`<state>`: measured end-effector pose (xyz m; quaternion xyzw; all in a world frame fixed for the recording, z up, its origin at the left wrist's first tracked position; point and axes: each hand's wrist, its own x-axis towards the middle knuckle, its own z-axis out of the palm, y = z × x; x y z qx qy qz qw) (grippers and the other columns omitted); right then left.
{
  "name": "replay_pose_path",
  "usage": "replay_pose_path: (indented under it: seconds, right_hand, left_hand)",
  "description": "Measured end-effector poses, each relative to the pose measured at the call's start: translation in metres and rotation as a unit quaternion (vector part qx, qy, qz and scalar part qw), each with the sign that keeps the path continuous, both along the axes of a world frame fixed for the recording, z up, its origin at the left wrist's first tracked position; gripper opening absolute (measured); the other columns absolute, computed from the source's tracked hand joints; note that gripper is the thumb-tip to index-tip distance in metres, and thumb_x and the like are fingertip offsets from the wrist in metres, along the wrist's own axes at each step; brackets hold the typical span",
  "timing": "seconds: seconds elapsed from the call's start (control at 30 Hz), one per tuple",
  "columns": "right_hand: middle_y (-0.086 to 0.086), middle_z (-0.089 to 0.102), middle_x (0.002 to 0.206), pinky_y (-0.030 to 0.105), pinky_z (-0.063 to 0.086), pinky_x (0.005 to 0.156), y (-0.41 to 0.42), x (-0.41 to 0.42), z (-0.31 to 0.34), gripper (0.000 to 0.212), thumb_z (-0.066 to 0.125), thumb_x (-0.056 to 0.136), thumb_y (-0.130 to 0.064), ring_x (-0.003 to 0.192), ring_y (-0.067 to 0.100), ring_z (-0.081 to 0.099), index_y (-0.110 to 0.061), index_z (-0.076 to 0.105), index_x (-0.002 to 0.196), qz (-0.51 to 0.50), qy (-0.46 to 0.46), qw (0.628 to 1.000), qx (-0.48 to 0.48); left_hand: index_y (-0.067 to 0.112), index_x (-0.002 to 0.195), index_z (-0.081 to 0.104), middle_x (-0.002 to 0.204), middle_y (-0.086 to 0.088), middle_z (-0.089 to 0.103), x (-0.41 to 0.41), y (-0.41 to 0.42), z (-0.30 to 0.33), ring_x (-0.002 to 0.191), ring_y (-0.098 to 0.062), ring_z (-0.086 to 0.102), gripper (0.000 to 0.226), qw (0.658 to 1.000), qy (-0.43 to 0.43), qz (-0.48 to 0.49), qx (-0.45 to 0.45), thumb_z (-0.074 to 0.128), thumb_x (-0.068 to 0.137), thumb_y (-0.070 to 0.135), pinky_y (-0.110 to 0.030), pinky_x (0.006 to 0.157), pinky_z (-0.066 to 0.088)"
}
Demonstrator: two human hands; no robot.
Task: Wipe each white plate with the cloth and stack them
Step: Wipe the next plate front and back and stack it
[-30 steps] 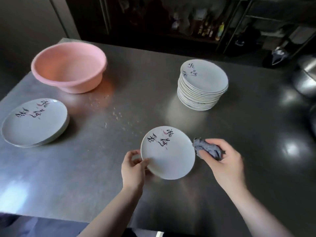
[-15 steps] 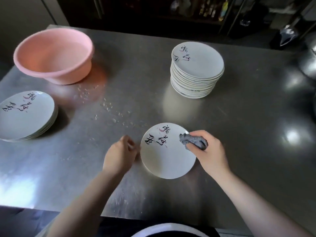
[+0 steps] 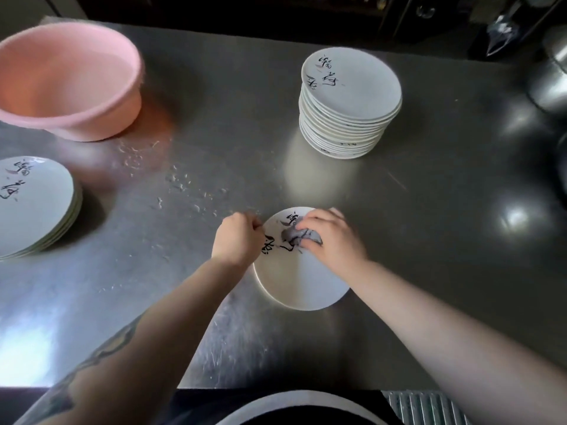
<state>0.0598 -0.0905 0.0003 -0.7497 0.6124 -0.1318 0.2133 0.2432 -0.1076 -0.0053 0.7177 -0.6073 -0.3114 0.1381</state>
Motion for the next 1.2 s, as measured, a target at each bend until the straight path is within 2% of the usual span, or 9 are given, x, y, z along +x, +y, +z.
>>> replay_pose_path:
  seconds: [0.13, 0.2, 0.3, 0.47, 0.6, 0.7, 0.87, 1.1, 1.2]
  right_hand:
    - [-0.010, 0.063, 0.116, 0.029, 0.044, 0.083, 0.022, -0.019, 0.002, 0.028, 0.074, 0.080, -0.025, 0.107, 0.018, 0.048, -0.025, 0.072, 0.108, -0.024, 0.019, 0.999, 0.032]
    - [-0.011, 0.062, 0.117, 0.026, 0.040, 0.084, 0.020, -0.019, 0.004, 0.028, 0.074, 0.080, -0.025, 0.108, 0.015, 0.047, -0.026, 0.072, 0.108, -0.021, 0.018, 0.998, 0.054]
    - [-0.008, 0.064, 0.116, 0.025, 0.038, 0.087, 0.011, -0.009, 0.006, 0.028, 0.076, 0.078, -0.020, 0.106, 0.018, 0.048, -0.023, 0.074, 0.106, -0.018, 0.000, 0.998, 0.052]
    - [-0.005, 0.064, 0.116, 0.028, 0.040, 0.091, 0.006, -0.004, 0.003, 0.026, 0.075, 0.078, -0.014, 0.107, 0.019, 0.050, -0.020, 0.075, 0.103, 0.004, -0.026, 0.999, 0.043]
    - [-0.007, 0.063, 0.118, 0.033, 0.042, 0.092, 0.005, -0.010, -0.001, 0.028, 0.074, 0.079, -0.010, 0.110, 0.018, 0.048, -0.020, 0.075, 0.104, 0.002, -0.020, 0.999, 0.048]
    - [-0.005, 0.064, 0.118, 0.030, 0.041, 0.092, 0.003, -0.002, -0.002, 0.029, 0.074, 0.077, -0.006, 0.110, 0.020, 0.050, -0.017, 0.075, 0.104, 0.026, -0.027, 0.998, 0.048]
    - [-0.003, 0.064, 0.119, 0.032, 0.042, 0.091, -0.005, 0.006, 0.001, 0.030, 0.074, 0.075, -0.006, 0.109, 0.022, 0.050, -0.016, 0.074, 0.103, 0.057, -0.023, 0.997, 0.048]
    - [-0.006, 0.059, 0.110, 0.034, 0.042, 0.093, 0.011, -0.018, -0.002, 0.027, 0.076, 0.078, -0.023, 0.110, 0.017, 0.044, -0.025, 0.074, 0.105, -0.030, -0.004, 0.998, 0.058]
    - [-0.008, 0.057, 0.109, 0.033, 0.043, 0.091, 0.011, -0.016, 0.000, 0.026, 0.075, 0.079, -0.025, 0.110, 0.015, 0.043, -0.027, 0.073, 0.104, -0.033, 0.002, 0.997, 0.069]
  left_hand:
    - [0.002, 0.077, 0.062, 0.062, -0.014, 0.069, 0.009, 0.016, -0.001, 0.057, -0.033, 0.066, 0.012, 0.995, 0.029, -0.007, 0.094, 0.050, 0.079, 0.002, -0.035, 0.061, 0.059]
    - [0.007, 0.080, 0.064, 0.058, -0.005, 0.070, 0.014, 0.016, 0.002, 0.056, -0.026, 0.068, 0.006, 0.990, 0.039, -0.036, 0.130, 0.059, 0.078, 0.007, -0.033, 0.057, 0.058]
    - [0.020, 0.087, 0.070, 0.073, 0.006, 0.070, 0.006, 0.003, 0.008, 0.074, -0.021, 0.066, 0.014, 0.997, 0.030, -0.042, 0.051, 0.076, 0.077, 0.028, -0.029, 0.067, 0.055]
    - [0.016, 0.071, 0.061, 0.069, -0.002, 0.060, -0.008, -0.005, 0.002, 0.074, -0.029, 0.059, 0.018, 0.999, 0.034, -0.016, 0.015, 0.078, 0.075, 0.016, -0.028, 0.059, 0.036]
    - [0.010, 0.070, 0.058, 0.063, -0.006, 0.066, 0.015, 0.015, -0.003, 0.064, -0.032, 0.065, 0.017, 0.997, 0.026, 0.020, 0.066, 0.075, 0.074, 0.013, -0.033, 0.054, 0.052]
    - [0.011, 0.067, 0.060, 0.054, -0.005, 0.068, 0.020, 0.021, 0.003, 0.052, -0.021, 0.068, 0.018, 0.983, -0.012, -0.115, 0.142, 0.072, 0.078, 0.021, -0.029, 0.049, 0.056]
    - [0.016, 0.085, 0.070, 0.082, -0.009, 0.072, -0.003, -0.017, 0.017, 0.082, -0.028, 0.069, 0.022, 0.992, -0.046, -0.102, 0.057, 0.072, 0.082, 0.038, -0.031, 0.071, 0.054]
    - [0.006, 0.061, 0.065, 0.049, -0.007, 0.066, 0.022, 0.000, 0.008, 0.050, -0.021, 0.067, 0.024, 0.994, -0.029, -0.021, 0.107, 0.064, 0.082, 0.016, -0.031, 0.059, 0.059]
    - [0.011, 0.057, 0.063, 0.049, -0.002, 0.066, 0.026, 0.011, 0.009, 0.053, -0.021, 0.068, 0.024, 0.983, -0.060, -0.056, 0.165, 0.057, 0.079, 0.020, -0.030, 0.059, 0.058]
